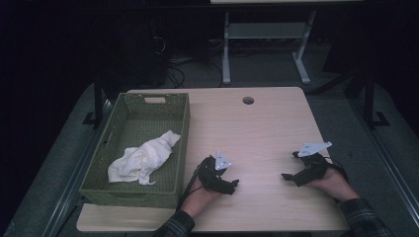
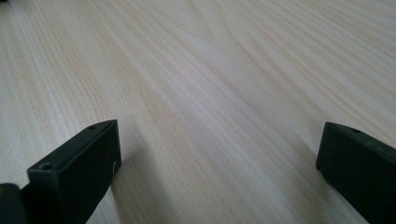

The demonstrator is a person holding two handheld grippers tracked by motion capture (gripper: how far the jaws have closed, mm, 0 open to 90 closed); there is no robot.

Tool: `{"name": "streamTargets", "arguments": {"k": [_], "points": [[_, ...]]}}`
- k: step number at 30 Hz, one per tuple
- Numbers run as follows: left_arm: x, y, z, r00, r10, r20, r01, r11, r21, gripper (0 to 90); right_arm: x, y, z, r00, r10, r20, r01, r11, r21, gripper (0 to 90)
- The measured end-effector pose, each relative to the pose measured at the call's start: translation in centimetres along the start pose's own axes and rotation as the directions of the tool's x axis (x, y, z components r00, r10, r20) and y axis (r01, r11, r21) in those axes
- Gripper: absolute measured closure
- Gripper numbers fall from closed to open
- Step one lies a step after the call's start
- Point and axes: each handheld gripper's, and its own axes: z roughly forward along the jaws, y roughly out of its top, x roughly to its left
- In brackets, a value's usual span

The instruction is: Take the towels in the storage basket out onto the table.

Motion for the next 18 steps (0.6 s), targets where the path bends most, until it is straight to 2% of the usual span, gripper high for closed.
{"name": "streamTargets", "arguments": {"k": [8, 16, 18], "points": [[0.10, 0.07, 0.04, 1.0000, 0.006, 0.007, -0.006, 1.0000, 0.001, 12.1, 0.00, -0.01, 0.01, 1.0000, 0.000, 0.000, 0.000, 1.0000, -0.002, 0.0], [0.25, 0.51, -0.21, 1.0000, 0.002, 0.005, -0.002, 0.9985, 0.055, 12.6, 0.00, -0.01, 0.01, 1.0000, 0.000, 0.000, 0.000, 1.0000, -0.002, 0.0], [0.35, 0.55, -0.56, 0.9999, -0.013, 0.007, 0.012, 0.9978, 0.065, 12.6, 0.00, -0.01, 0.01, 1.0000, 0.000, 0.000, 0.000, 1.0000, -0.001, 0.0]]}}
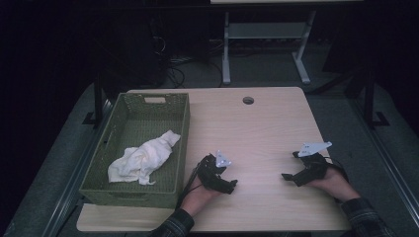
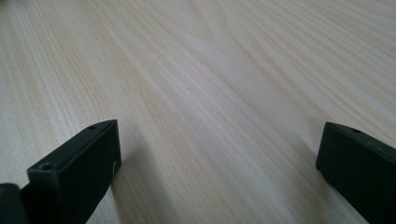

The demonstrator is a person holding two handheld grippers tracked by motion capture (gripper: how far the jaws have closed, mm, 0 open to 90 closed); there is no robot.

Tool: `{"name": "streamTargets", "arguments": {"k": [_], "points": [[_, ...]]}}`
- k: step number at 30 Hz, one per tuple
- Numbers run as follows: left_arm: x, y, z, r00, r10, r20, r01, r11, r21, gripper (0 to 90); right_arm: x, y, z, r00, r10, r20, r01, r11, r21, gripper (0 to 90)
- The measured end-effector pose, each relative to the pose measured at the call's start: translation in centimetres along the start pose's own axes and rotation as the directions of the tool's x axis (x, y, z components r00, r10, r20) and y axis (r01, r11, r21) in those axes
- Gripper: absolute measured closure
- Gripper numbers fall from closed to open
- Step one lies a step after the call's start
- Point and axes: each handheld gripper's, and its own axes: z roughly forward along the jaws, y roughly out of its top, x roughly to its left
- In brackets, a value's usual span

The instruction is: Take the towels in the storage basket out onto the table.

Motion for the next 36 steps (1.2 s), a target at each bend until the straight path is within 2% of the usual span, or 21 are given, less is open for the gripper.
{"name": "streamTargets", "arguments": {"k": [6, 13, 15, 17, 22, 24, 29, 36], "points": [[0.2, 0.4, -0.9, 0.9995, -0.011, -0.031, 0.011, 0.9998, -0.017, 12.6, 0.1, 0.0, -0.1, 1.0000, 0.008, 0.000, -0.008, 1.0000, 0.003, 0.0], [0.3, 0.9, -1.6, 0.9990, -0.001, -0.044, 0.001, 1.0000, -0.003, 12.6, 0.1, 0.0, -0.1, 1.0000, 0.009, 0.000, -0.009, 1.0000, 0.003, 0.0], [0.4, 1.0, -1.8, 0.9990, -0.005, -0.043, 0.004, 0.9999, -0.014, 12.6, 0.1, 0.0, -0.1, 1.0000, 0.008, 0.000, -0.008, 1.0000, 0.003, 0.0], [0.3, 1.0, -1.7, 0.9994, -0.014, -0.033, 0.014, 0.9999, -0.002, 12.6, 0.1, 0.0, -0.1, 1.0000, 0.009, 0.000, -0.009, 1.0000, 0.003, 0.0], [0.2, 1.1, -1.7, 0.9990, -0.002, -0.045, 0.002, 0.9999, 0.013, 12.6, 0.1, 0.0, -0.1, 1.0000, 0.008, 0.000, -0.008, 1.0000, 0.003, 0.0], [0.2, 1.3, -2.2, 0.9988, -0.010, -0.048, 0.010, 0.9999, 0.001, 12.6, 0.1, 0.0, -0.1, 1.0000, 0.008, 0.000, -0.008, 1.0000, 0.003, 0.0], [0.2, 1.6, -2.7, 0.9983, 0.000, -0.058, 0.000, 1.0000, 0.001, 12.6, 0.1, 0.0, -0.1, 1.0000, 0.009, 0.000, -0.009, 1.0000, 0.003, 0.0], [0.3, 2.5, -3.9, 0.9990, -0.010, -0.044, 0.010, 0.9999, 0.003, 12.7, 0.1, 0.0, -0.1, 1.0000, 0.009, 0.000, -0.009, 1.0000, 0.003, 0.0]]}}
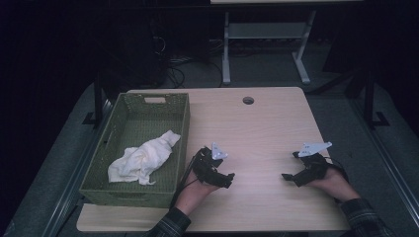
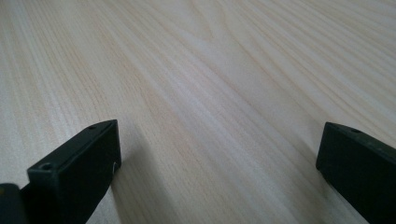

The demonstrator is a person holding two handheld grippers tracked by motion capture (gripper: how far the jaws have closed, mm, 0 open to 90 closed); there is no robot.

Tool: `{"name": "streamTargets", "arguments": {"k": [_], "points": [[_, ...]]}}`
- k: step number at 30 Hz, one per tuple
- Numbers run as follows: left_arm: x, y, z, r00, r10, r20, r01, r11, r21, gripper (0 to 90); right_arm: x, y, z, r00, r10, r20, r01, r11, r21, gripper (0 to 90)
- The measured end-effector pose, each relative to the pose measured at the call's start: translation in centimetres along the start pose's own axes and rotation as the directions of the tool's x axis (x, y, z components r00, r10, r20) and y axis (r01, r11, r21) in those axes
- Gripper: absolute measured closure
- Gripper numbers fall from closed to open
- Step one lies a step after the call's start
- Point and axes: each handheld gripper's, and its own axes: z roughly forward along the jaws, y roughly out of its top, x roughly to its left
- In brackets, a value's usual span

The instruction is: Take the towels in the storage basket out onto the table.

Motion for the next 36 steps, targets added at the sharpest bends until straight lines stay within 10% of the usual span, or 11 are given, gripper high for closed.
{"name": "streamTargets", "arguments": {"k": [17, 36], "points": [[0.4, 1.6, -1.1, 0.9951, -0.030, 0.094, 0.031, 0.9995, -0.008, 12.7, 0.0, 0.0, 0.0, 1.0000, 0.000, 0.000, 0.000, 1.0000, 0.000, 0.0], [1.9, 3.9, -3.3, 0.9831, 0.031, 0.181, -0.026, 0.9993, -0.028, 13.7, 0.0, 0.0, 0.0, 1.0000, 0.000, 0.000, 0.000, 1.0000, 0.000, 0.0]]}}
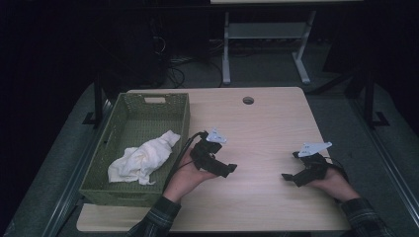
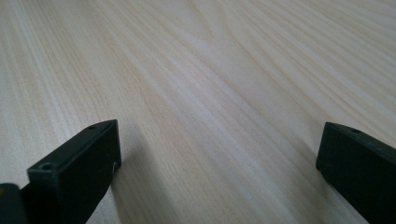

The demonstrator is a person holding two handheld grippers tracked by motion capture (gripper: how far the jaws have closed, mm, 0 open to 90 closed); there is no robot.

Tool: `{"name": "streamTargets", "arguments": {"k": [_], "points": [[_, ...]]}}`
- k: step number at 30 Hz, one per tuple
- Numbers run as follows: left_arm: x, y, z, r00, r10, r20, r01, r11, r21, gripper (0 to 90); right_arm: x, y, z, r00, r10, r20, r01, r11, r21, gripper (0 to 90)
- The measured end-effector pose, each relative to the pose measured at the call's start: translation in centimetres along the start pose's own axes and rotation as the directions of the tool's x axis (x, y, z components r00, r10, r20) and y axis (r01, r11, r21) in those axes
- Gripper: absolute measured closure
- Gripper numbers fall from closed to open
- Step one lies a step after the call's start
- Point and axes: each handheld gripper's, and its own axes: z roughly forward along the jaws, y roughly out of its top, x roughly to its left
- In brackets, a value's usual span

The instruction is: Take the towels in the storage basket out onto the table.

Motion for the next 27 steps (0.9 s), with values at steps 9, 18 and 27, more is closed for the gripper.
{"name": "streamTargets", "arguments": {"k": [9, 18, 27], "points": [[1.0, 1.1, -1.6, 0.9996, 0.029, -0.001, -0.029, 0.9991, -0.031, 14.5, 0.0, 0.0, 0.0, 1.0000, 0.000, 0.000, 0.000, 1.0000, 0.000, 0.0], [1.7, 0.8, -3.0, 0.9985, 0.054, -0.013, -0.054, 0.9968, -0.058, 16.4, 0.0, 0.0, -0.1, 1.0000, 0.003, 0.000, -0.003, 1.0000, 0.002, 0.0], [2.8, 0.1, -4.5, 0.9975, 0.047, -0.052, -0.051, 0.9955, -0.079, 16.2, 0.1, -0.1, -0.1, 1.0000, 0.001, 0.000, -0.001, 1.0000, 0.000, 0.0]]}}
